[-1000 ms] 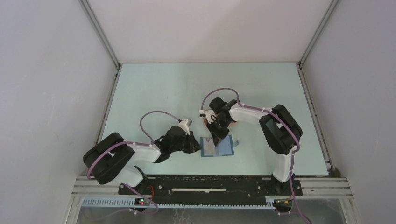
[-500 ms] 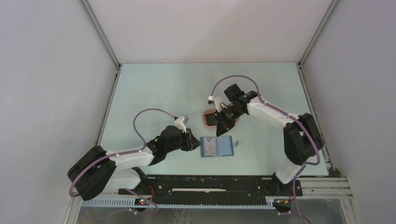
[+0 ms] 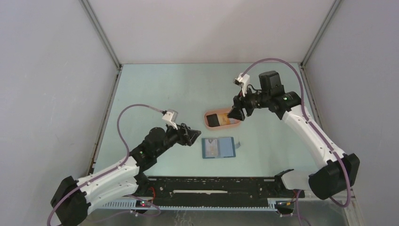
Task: Put the credit cards into the card holder
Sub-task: Pick up the credit card from the storage box.
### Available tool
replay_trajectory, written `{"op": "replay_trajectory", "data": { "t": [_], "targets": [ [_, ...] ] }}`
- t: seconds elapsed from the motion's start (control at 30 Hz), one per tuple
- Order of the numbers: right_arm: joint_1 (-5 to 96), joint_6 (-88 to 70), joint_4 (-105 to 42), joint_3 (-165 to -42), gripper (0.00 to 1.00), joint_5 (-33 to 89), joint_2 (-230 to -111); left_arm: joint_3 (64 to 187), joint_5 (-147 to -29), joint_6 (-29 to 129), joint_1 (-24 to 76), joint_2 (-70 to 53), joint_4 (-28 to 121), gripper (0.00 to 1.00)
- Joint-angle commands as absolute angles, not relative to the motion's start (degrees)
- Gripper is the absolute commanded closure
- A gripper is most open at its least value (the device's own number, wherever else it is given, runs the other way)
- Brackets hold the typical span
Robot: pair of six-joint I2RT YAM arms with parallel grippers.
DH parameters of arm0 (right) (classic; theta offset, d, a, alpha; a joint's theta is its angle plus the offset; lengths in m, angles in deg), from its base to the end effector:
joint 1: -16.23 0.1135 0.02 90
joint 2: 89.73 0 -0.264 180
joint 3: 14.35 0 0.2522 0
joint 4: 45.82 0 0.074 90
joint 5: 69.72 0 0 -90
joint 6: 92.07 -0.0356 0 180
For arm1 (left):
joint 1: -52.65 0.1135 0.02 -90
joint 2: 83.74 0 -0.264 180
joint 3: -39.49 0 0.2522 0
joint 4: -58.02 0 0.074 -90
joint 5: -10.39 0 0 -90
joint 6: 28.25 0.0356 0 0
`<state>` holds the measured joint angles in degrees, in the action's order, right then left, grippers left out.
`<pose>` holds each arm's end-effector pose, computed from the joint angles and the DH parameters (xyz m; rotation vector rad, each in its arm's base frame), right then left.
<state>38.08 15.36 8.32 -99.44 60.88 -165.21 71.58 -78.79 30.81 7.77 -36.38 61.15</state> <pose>0.2462 0.1237 0.3403 -1.0803 1.9937 0.8645 0.1361 -0.1348 0.2182 0.2176 1.8693 -0.9234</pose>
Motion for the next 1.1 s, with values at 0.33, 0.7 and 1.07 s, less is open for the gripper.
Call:
{"op": "replay_trajectory", "data": {
  "t": [0.33,0.7,1.07],
  "targets": [
    [38.08,5.81,-0.17,-106.54,0.27,62.86,-178.6,75.39,-73.28,35.36,9.09,-38.4,63.23,0.0],
    [37.53,-11.05,-8.99,-102.29,0.3,47.58,-191.55,75.91,-73.45,31.51,9.58,-25.37,71.2,0.0],
    [35.45,-15.07,-8.67,-104.35,0.19,44.81,-198.65,80.88,-76.28,27.33,12.31,-10.99,72.58,0.04]
  ]
}}
